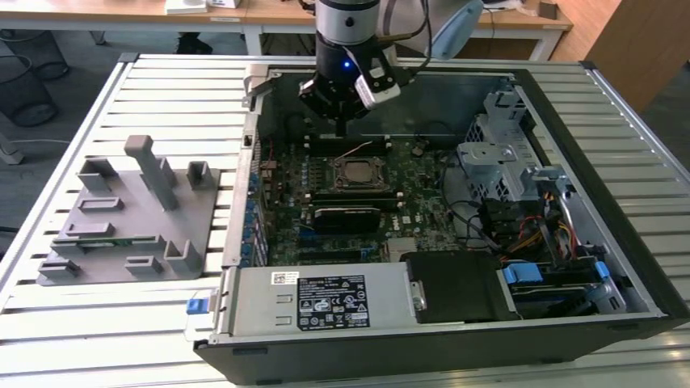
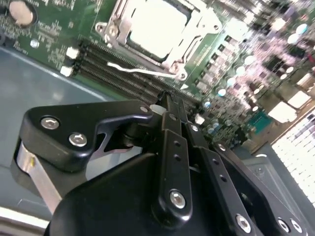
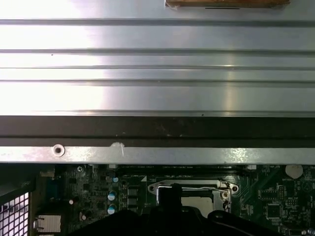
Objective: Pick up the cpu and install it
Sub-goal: 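Install the first cpu locking lever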
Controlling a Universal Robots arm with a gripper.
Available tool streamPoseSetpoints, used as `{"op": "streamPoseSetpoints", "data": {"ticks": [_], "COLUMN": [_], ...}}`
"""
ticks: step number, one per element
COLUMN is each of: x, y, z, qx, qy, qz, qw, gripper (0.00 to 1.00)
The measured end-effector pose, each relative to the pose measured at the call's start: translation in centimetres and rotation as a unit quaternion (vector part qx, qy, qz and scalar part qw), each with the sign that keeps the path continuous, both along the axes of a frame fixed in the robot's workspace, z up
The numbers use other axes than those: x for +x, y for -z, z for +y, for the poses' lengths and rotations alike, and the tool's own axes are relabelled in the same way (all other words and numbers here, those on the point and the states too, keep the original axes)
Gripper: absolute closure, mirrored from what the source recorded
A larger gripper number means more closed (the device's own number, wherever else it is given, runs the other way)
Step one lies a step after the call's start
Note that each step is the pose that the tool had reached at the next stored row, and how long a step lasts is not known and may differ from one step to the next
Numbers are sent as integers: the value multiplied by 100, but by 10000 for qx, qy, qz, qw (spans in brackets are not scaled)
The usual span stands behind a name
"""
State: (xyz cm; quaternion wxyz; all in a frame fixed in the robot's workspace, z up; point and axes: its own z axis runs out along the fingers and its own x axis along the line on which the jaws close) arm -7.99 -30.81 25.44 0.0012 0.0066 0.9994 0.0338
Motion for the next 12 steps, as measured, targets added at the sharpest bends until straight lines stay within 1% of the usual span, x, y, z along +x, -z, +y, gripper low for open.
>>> {"op": "streamPoseSetpoints", "data": {"ticks": [1, 10, 12], "x": [0, 5, 20], "y": [1, 25, 35], "z": [-7, -25, -39], "qx": [19, 19, 18], "qy": [0, -1, 0], "qz": [1, 1, 2], "qw": [10000, 10000, 10000], "gripper": [89, 89, 89]}}
